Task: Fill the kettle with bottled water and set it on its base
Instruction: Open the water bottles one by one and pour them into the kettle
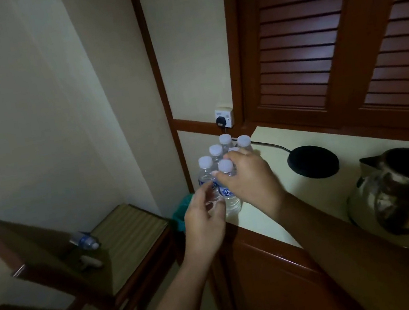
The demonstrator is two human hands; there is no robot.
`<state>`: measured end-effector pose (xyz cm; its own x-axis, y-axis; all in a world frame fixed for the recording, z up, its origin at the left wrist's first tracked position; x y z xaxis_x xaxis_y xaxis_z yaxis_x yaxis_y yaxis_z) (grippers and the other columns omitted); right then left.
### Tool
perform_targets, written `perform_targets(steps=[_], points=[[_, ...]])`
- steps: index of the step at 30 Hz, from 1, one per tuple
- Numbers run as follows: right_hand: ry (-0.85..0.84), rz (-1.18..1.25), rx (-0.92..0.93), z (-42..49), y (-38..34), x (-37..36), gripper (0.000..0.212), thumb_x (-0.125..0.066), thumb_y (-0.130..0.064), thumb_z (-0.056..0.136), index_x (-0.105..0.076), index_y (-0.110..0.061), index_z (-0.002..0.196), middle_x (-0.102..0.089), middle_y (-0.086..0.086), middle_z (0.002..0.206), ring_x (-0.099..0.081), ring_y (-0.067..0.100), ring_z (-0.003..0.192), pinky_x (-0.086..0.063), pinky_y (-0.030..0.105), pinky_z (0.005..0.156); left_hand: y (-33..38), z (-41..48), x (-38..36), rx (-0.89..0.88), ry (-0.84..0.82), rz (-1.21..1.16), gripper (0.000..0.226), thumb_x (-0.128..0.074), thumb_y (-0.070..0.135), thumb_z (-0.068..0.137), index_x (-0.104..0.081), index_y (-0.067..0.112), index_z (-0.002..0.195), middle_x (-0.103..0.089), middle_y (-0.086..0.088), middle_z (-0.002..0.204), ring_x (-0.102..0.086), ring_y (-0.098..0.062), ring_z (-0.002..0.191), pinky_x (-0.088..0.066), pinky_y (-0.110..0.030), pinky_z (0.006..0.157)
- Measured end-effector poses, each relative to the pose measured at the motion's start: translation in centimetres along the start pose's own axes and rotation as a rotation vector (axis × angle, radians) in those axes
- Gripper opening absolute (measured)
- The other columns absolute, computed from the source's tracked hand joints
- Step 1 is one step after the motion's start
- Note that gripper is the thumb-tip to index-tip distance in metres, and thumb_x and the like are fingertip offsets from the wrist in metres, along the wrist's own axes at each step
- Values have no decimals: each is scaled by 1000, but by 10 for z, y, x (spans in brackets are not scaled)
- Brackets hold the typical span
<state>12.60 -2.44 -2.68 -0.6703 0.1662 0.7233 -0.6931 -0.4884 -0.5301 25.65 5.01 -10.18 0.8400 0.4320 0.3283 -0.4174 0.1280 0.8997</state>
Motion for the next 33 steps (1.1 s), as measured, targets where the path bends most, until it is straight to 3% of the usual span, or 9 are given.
perform_targets(steps=[4,8,10,15,18,21,25,29,33], points=[[50,-42,-4,0,1,6,30,-74,-44,82,-64,-16,87,-65,0,93,-60,20,83,-45,27,70,-1,1,-4,-48,-68,39,48,-71,26,95,-58,35,141,-67,17,127,-64,-4,117,-56,-38,102],[199,12,72,-22,-13,38,33,-80,-43,76,-62,-16,76,-52,-11,73,-46,4,62,-33,13,58,8,-9,-9,-119,-135,48,63,-79,41,90,-49,37,145,-58,20,134,-56,1,125,-52,-27,103],[182,20,47,-31,-22,55,32,-79,-47,77,-60,-22,76,-51,-16,70,-48,0,61,-33,9,56,20,-15,-15,-144,-169,2,69,-81,46,86,-47,36,145,-58,18,134,-56,-1,126,-54,-30,102],[185,49,-33,-55,-20,95,32,-80,-52,76,-68,-24,83,-58,-13,75,-55,10,70,-41,16,57,61,-29,-35,-220,-256,-166,48,-84,30,87,-57,41,124,-71,14,118,-69,-8,111,-60,-40,90],[182,7,-54,-71,-6,126,32,-75,-57,77,-70,-27,88,-55,-17,78,-55,5,71,-39,11,59,79,-36,-54,-285,-360,-160,50,-85,32,87,-62,34,131,-63,18,121,-62,-5,118,-56,-29,92],[88,-96,-88,-89,4,156,24,-68,-55,85,-68,-31,87,-57,-17,82,-55,2,80,-37,10,66,91,-49,-79,-243,-530,-184,45,-88,24,84,-64,35,119,-64,19,112,-65,2,108,-56,-16,78],[28,-106,-72,-114,17,195,37,-60,-54,87,-72,-25,107,-66,-9,101,-62,8,94,-52,30,84,107,-67,-113,-210,-778,-202,51,-86,29,84,-59,40,127,-70,25,116,-66,6,109,-56,-14,85],[-32,-143,-129,-140,34,226,31,-63,-30,96,-66,-27,127,-64,-11,123,-56,-1,112,-44,12,96,127,-75,-139,-243,-933,-230,64,-84,25,88,-49,46,137,-64,30,129,-62,7,120,-53,-13,93],[-19,-177,-128,-165,50,244,45,-63,-3,96,-61,-26,135,-60,-15,133,-47,-10,120,-31,-1,99,136,-85,-162,-229,-1058,-225,65,-80,20,91,-42,54,131,-58,47,122,-56,21,117,-50,-7,92]])
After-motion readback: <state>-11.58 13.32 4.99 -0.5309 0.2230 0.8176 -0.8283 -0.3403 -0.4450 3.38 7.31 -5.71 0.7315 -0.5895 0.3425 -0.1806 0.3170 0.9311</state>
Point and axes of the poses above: each hand's wrist, its own z-axis towards the middle knuckle, its own x-axis out of the back of the hand, y = z × x, the point moved 6 cm from there along z, towards the middle knuckle
